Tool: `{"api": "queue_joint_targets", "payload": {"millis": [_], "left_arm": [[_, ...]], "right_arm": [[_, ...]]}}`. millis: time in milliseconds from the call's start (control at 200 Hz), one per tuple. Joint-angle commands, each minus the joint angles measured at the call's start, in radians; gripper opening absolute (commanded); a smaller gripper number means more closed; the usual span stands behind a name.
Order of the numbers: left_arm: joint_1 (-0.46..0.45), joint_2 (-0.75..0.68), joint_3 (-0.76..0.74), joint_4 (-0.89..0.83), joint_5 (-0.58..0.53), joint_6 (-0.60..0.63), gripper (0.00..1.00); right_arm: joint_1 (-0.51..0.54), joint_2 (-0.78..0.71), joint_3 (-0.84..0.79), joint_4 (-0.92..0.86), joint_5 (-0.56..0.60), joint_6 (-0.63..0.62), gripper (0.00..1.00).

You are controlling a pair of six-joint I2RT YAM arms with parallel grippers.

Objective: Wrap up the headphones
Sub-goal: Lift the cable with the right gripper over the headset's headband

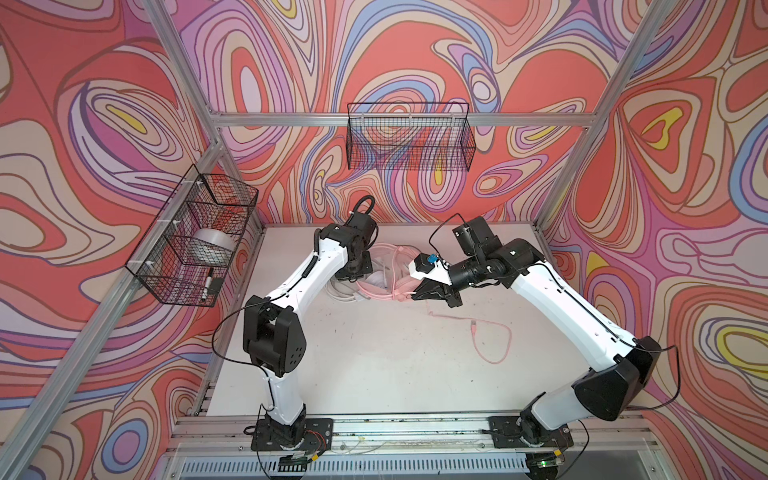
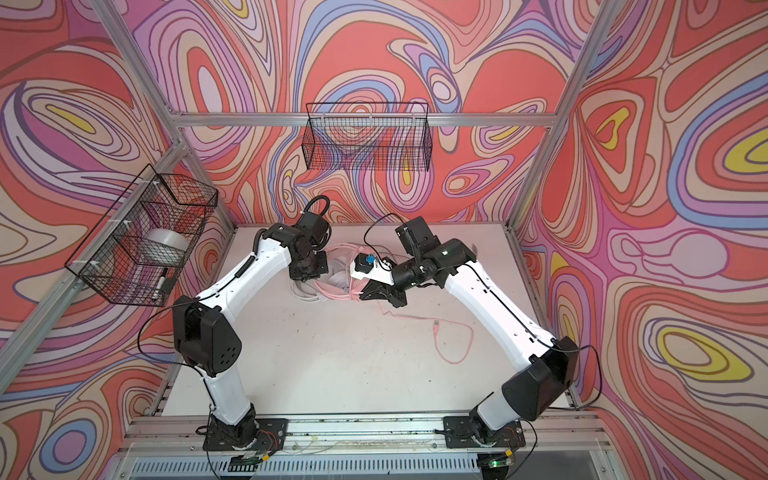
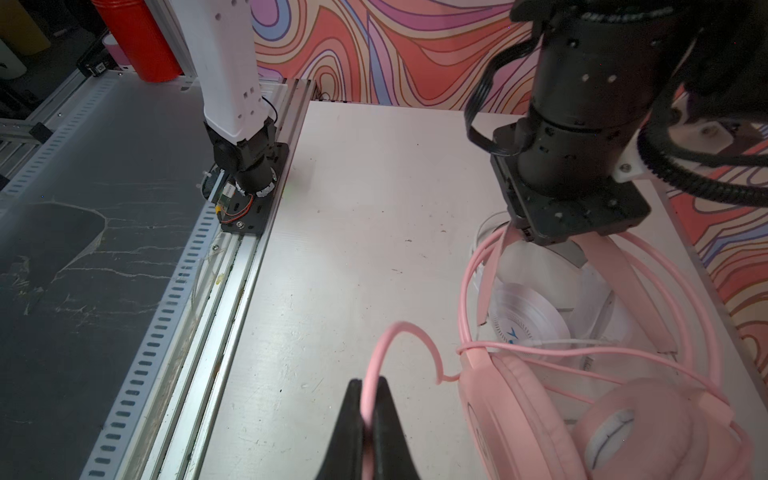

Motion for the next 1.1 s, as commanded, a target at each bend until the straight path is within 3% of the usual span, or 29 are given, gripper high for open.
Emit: {"api": "queue_joint_targets", "payload": {"millis": [0,235,481,636,1097], "left_arm": [[0.000,-0.002,0.054,0.012,0.034,-0.032,0.00],[0.002,-0.001,0.059,0.019,0.039,-0.052,0.00],[0.001,0.021,0.062,0.019,0.056,-0.051,0.00],[0.000,0.022,0.051,0.005,0.042,-0.033,0.00],[-0.016,0.003,-0.001,-0.014,0.009,0.049,0.00]], "right_arm": [[0.011,0.025,0.037,-0.082,-0.036,-0.055,0.00],[0.028,0.047,0.045,-0.132,-0.038,-0.085,0.00],[0.029,0.011,-0.007,0.004,-0.023,-0.012,0.00],[0.027,0.000,-0.022,0.096,0.024,0.048,0.00],[0.024,0.073,0.115,0.084,0.228,0.079,0.00]]}}
